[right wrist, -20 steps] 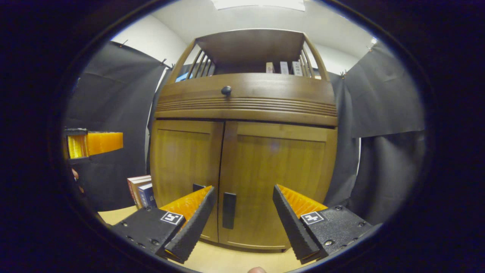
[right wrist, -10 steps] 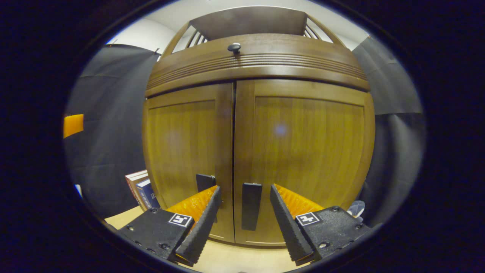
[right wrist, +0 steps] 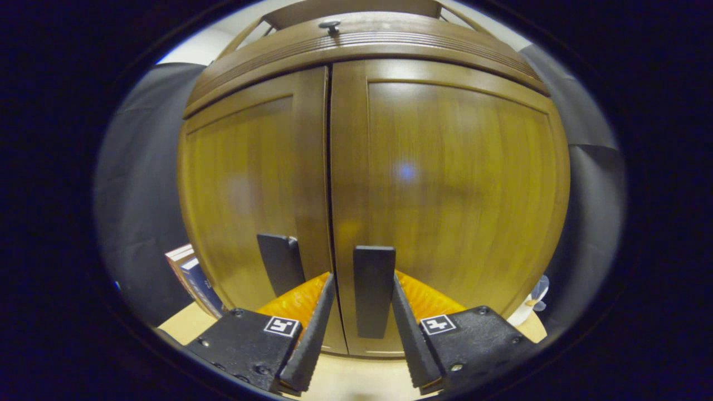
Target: Open the right door of the double-door shoe cabinet with the right hand, and open the left door with the left hand.
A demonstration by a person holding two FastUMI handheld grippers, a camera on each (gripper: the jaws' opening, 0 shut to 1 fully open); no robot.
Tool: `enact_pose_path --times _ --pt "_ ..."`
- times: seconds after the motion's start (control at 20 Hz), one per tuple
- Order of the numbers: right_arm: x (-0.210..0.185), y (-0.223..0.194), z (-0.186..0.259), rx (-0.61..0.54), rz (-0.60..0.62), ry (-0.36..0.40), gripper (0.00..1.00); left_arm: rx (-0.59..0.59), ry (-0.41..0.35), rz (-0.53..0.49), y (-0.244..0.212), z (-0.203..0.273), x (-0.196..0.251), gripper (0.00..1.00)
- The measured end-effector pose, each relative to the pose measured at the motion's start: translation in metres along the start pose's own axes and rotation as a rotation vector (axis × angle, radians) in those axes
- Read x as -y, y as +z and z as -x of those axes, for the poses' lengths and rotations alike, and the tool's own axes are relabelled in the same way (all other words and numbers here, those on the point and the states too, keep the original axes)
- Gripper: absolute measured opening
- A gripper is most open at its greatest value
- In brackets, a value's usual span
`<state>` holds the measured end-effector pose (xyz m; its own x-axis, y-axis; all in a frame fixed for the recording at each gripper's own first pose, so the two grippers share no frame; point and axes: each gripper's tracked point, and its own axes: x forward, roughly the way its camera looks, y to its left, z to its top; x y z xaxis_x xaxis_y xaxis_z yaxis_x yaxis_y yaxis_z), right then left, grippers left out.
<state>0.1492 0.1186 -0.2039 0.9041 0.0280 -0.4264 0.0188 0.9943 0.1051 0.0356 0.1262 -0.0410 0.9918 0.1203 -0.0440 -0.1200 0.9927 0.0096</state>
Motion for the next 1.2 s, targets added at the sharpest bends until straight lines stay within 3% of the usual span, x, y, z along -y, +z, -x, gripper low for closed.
enact_pose_path --times 0.05,0.15,0.2,0.35,0.65,1.2 --pt "0.002 0.001 -0.003 0.001 0.012 -0.019 0.65 0.003 -0.003 0.002 0.0 0.002 0.001 0.95" --pt "0.008 0.001 -0.008 0.005 0.021 -0.059 0.58 0.005 -0.004 -0.001 -0.001 0.003 -0.001 0.95" --pt "0.012 0.001 -0.011 0.001 0.015 -0.076 0.49 0.004 -0.007 0.001 -0.003 0.003 -0.001 0.95" --pt "0.012 0.001 -0.013 0.014 -0.016 -0.068 0.37 -0.003 -0.013 0.018 -0.006 0.004 0.0 0.95" --pt "0.011 0.0 -0.008 0.012 -0.042 -0.03 0.31 -0.006 -0.043 0.054 -0.005 -0.001 0.011 0.95" --pt "0.016 -0.011 0.035 0.025 -0.056 0.047 0.31 0.0 -0.184 0.034 -0.003 -0.004 0.068 0.95"
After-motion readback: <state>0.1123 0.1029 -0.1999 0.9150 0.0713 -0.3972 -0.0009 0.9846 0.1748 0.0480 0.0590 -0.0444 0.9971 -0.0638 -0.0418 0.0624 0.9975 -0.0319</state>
